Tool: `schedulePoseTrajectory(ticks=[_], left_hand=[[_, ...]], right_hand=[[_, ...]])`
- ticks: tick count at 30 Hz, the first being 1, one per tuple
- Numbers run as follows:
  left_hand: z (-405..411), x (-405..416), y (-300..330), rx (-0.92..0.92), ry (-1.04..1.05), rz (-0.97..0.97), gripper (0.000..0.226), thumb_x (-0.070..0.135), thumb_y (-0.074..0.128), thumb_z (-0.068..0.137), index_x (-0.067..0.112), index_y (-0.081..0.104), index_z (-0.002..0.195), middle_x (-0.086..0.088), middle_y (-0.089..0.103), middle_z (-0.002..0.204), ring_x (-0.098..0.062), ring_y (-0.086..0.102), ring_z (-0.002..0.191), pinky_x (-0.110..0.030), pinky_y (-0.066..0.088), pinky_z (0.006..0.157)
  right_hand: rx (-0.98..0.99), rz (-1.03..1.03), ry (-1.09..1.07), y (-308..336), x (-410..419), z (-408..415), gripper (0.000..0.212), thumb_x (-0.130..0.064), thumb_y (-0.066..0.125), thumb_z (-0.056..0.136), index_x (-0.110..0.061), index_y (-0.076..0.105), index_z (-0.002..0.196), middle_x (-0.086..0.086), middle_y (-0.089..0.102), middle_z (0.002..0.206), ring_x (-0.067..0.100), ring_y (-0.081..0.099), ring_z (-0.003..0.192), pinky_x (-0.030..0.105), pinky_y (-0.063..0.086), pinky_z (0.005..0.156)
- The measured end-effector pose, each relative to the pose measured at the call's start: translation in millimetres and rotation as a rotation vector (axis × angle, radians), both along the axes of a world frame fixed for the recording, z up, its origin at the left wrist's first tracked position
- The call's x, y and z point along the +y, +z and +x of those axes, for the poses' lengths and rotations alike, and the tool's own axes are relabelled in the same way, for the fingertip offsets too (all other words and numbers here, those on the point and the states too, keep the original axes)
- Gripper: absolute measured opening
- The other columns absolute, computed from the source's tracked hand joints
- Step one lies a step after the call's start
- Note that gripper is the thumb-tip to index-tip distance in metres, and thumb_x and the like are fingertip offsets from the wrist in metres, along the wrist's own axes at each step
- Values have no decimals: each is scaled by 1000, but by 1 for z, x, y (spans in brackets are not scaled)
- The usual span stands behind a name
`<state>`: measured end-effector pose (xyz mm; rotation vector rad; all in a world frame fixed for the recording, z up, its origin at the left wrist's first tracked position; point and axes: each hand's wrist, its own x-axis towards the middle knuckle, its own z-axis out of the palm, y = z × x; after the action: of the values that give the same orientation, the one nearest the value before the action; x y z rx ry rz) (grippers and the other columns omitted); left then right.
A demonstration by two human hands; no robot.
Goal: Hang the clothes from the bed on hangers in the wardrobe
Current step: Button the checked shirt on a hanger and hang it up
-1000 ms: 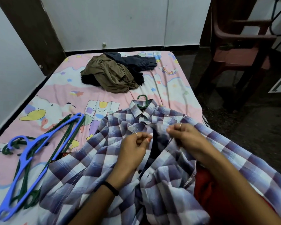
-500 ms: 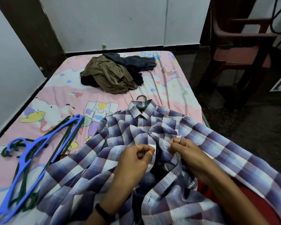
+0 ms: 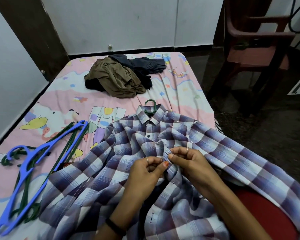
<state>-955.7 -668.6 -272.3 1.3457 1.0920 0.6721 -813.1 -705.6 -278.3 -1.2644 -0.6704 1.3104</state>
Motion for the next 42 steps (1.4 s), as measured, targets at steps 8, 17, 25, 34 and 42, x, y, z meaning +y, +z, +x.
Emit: schedulePoseTrajectory(ticks=[8, 17, 25, 34, 42], left_hand=[[4, 0, -4, 229, 6, 218, 11, 20, 72, 84, 25, 69, 75, 1, 71, 66, -11, 68, 64, -30, 58, 70], [1, -2, -2, 237, -2, 241, 6, 18, 72, 84, 20, 71, 78, 3, 70, 67, -10, 67, 66, -26, 57, 68], [-7, 2, 8, -10, 55, 30, 5, 15, 70, 85, 20, 72, 84, 5, 73, 70, -3, 66, 67, -17, 49, 66], [-1, 5, 12, -60, 112, 50, 19, 1, 66, 86, 19, 71, 86, -3, 75, 80, -12, 72, 78, -22, 54, 76], [3, 6, 11, -43, 183, 72, 15, -1, 71, 82, 14, 68, 82, -5, 73, 79, -13, 70, 75, -19, 55, 72]], right_hand=[[-308, 11, 11, 11, 1, -1, 8, -5, 64, 88, -1, 67, 81, 5, 61, 67, 4, 53, 56, 14, 42, 53], [74, -77, 34, 15, -5, 2, 18, -2, 58, 89, -8, 64, 73, 5, 63, 65, 11, 59, 57, 17, 48, 56], [-706, -26, -38, 20, -3, 10, 16, -12, 66, 83, -11, 61, 68, -1, 58, 59, 10, 51, 57, 28, 42, 61], [-1058, 178, -116, 21, -5, -19, 14, -17, 70, 79, -16, 60, 68, -5, 58, 61, 11, 57, 66, 20, 42, 58], [-908, 192, -212, 10, -4, -24, 7, -11, 72, 80, -15, 68, 76, -6, 65, 68, 8, 61, 70, 13, 44, 60]])
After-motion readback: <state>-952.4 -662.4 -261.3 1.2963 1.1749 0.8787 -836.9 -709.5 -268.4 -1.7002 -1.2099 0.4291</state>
